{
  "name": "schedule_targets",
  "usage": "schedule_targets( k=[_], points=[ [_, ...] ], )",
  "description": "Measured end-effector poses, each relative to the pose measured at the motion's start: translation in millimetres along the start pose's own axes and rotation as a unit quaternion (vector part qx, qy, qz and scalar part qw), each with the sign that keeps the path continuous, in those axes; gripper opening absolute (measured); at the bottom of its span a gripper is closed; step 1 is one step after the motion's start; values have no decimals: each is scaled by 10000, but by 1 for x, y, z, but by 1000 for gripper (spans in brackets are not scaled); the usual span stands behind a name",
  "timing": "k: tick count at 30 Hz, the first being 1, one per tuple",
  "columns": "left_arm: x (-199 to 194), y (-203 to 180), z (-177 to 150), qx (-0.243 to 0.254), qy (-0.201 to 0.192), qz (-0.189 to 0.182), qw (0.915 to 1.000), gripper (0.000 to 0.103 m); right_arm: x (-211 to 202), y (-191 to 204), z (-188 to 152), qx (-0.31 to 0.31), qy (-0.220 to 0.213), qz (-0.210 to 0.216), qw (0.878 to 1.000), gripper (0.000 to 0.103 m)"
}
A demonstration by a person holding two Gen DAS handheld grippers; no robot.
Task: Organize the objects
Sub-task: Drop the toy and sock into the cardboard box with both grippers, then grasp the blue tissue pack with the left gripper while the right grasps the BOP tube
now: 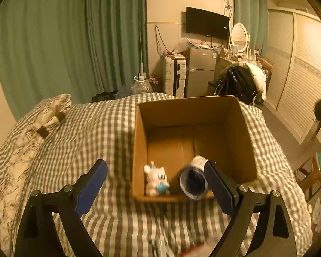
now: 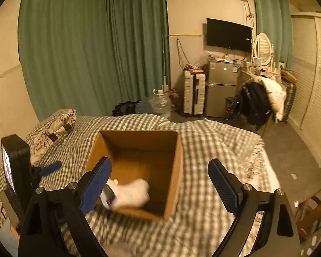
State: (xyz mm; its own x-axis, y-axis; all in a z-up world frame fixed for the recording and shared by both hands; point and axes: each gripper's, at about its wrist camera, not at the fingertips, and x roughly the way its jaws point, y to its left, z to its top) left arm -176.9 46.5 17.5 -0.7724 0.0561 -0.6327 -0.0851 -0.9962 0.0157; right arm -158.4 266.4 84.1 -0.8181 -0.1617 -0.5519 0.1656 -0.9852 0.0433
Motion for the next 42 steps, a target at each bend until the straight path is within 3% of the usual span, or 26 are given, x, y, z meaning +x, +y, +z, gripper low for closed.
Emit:
schedule_targets(
  k=[7,11,16,20,26,34,42],
  points=[
    [-69,11,-23,-40,-131,91,9999,103,-87,-4,-21,-34,12,-325,9995,93],
    [-87,17,-44,-70,-86,21,9999,103,-119,-5,-34,79,59,-356,9993,94],
    [-102,19,-71,-4,-84,260,9996,103,-152,3,-61,77,37,-471,9989,96],
    [-113,18,-94,-56,-102,380,9992,103,-157,13,-85,-35,64,-590,9982,96],
    [-121,12,-131,-172,10,422,9990,103,-147,33,-132,-282,186,-404,9986,96],
    [-112,1,-162,-181,256,414,9987,103,-114,38,-190,-358,773,-185,9962,96],
    [-81,-11,-176,-13,666,391,9970,103,-89,33,-208,-315,1115,-258,9929,96]
  ],
)
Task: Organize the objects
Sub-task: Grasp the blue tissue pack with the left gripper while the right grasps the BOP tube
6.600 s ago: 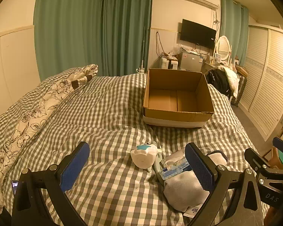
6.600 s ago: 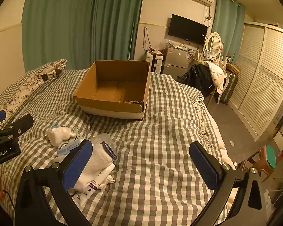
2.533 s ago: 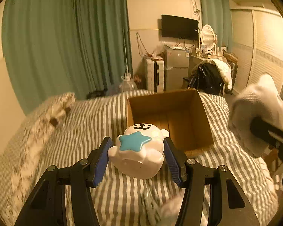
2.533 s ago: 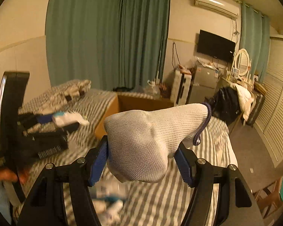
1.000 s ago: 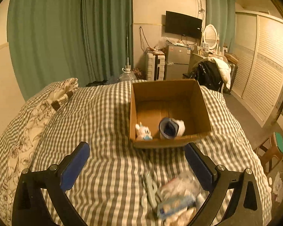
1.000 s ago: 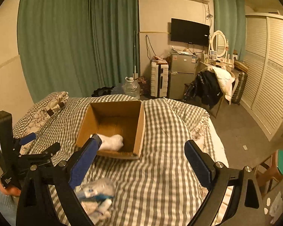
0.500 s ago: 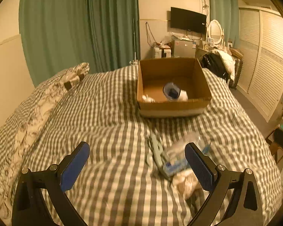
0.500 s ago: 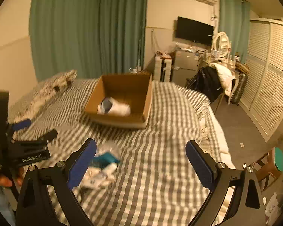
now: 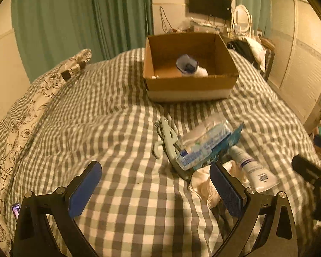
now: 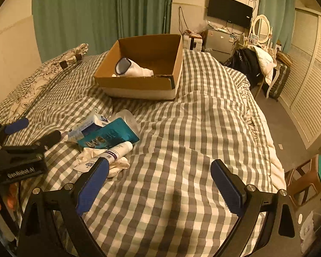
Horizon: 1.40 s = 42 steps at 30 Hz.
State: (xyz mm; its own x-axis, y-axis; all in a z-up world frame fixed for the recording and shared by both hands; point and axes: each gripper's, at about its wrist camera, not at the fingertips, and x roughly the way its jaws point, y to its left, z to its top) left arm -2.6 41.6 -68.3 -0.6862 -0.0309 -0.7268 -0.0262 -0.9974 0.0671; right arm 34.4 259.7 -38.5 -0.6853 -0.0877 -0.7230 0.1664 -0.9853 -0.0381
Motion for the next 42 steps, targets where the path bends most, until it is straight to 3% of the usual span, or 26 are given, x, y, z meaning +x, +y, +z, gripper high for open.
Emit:
schedule_targets(
  k=[9,16,19,23,27,32,42],
  points=[
    [20,-11,18,276,-16,-92,9996,103,13,6,3,-80,59,148,9998,96],
    [35,-29,28,599,114,-471,9970,101,21,6,4,-73,107,252,9996,96],
    [41,-38,27,753,273,-785,9937,91,22,3,4,-1,150,261,9995,96],
    [52,-40,27,689,593,-1188,9887,58,24,1,4,67,186,252,9995,96],
    [46,-34,25,524,555,-1464,9863,39,22,2,4,36,178,197,9996,96],
    [27,-25,22,450,399,-1487,9871,30,19,7,4,-50,167,57,9998,96],
    [11,-3,13,399,440,-1473,9873,33,17,28,5,-322,170,-37,9993,96]
  ],
)
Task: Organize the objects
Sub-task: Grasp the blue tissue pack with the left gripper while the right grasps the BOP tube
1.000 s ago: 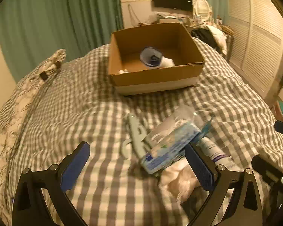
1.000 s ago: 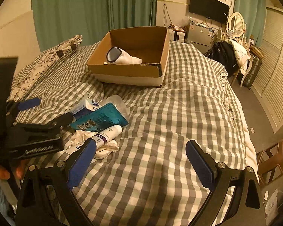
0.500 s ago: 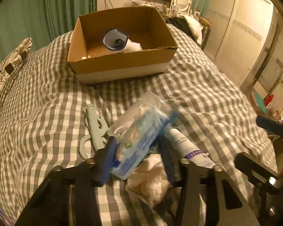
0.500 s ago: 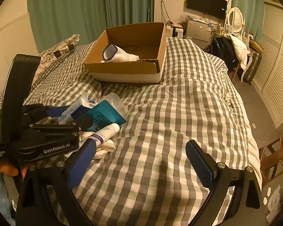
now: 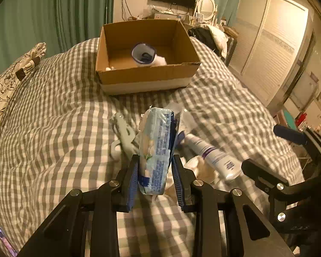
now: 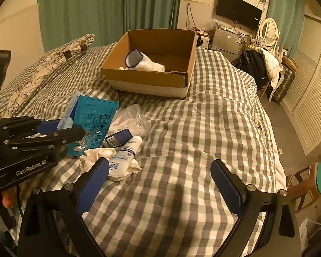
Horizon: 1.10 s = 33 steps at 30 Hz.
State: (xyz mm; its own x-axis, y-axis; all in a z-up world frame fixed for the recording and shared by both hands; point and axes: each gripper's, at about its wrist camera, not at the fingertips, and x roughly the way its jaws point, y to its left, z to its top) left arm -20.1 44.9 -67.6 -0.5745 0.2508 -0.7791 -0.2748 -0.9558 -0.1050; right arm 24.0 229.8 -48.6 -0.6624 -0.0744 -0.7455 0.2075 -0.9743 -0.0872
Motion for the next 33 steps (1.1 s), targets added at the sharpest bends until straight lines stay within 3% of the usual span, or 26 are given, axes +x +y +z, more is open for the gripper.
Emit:
schedule_targets(
  k=[2,3,5,15,17,19,20,23,28,33],
  points=[
    [1,3,-3,-38,47,50,10000,38,2,4,1,-53,19,-7,10000,96],
    [2,6,-4,-84,68,68,9999,49,2,5,0,-75,30,-9,10000,96],
    [1,10,-6,-161,52,102,9998,56,4,7,0,-105,65,-14,9999,96],
    [6,22,-7,-309,104,244,9992,56,34,21,3,-229,417,190,9987,95],
    [11,23,-4,-342,123,264,9990,56,43,23,2,-255,535,157,9981,81],
    [15,24,0,-386,131,277,9988,56,50,23,2,-232,657,212,9973,75],
    [18,24,1,-395,135,264,9988,54,52,22,2,-218,656,215,9974,71],
    [24,21,3,-355,186,174,9990,24,51,18,4,-144,590,273,9978,57],
    [17,19,2,-367,71,222,9991,20,50,18,5,-142,570,362,9976,34],
    [-2,26,3,-491,-103,252,9984,20,42,20,7,-170,455,341,9982,32]
  ],
)
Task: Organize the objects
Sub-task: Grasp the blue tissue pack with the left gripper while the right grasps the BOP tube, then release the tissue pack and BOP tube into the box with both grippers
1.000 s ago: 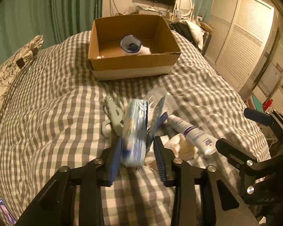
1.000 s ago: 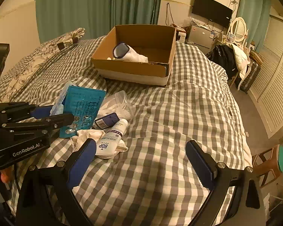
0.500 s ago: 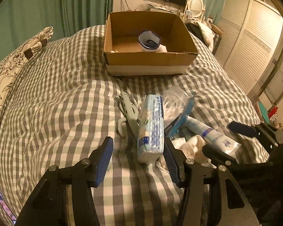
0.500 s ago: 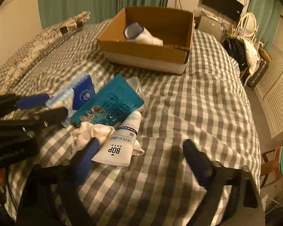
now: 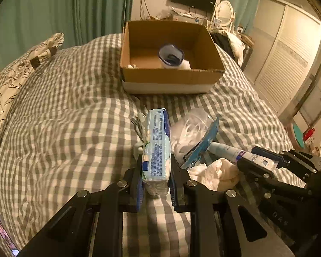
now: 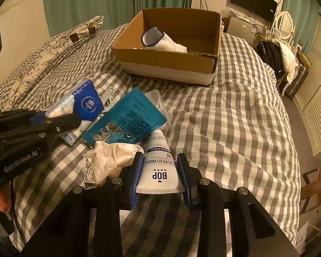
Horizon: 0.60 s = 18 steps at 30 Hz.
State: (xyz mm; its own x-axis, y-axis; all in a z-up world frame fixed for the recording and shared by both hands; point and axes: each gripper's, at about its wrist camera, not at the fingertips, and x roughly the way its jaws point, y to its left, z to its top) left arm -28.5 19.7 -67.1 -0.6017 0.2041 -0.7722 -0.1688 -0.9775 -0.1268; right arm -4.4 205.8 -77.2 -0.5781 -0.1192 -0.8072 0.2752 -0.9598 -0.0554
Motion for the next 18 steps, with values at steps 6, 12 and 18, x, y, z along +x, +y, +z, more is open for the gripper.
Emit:
schedule_targets(
  k=[6,12,18],
  points=[
    [-22,6,2,-99,-216,-43,9997,20,-24,0,3,-12,-255,-124,9996,32],
    [-37,11,10,-172,-412,-84,9990,20,-53,-1,13,-15,-493,-170,9986,32],
    [-45,10,47,-92,-671,-147,9976,20,-80,-4,43,-161,-841,-187,9962,32]
  ],
)
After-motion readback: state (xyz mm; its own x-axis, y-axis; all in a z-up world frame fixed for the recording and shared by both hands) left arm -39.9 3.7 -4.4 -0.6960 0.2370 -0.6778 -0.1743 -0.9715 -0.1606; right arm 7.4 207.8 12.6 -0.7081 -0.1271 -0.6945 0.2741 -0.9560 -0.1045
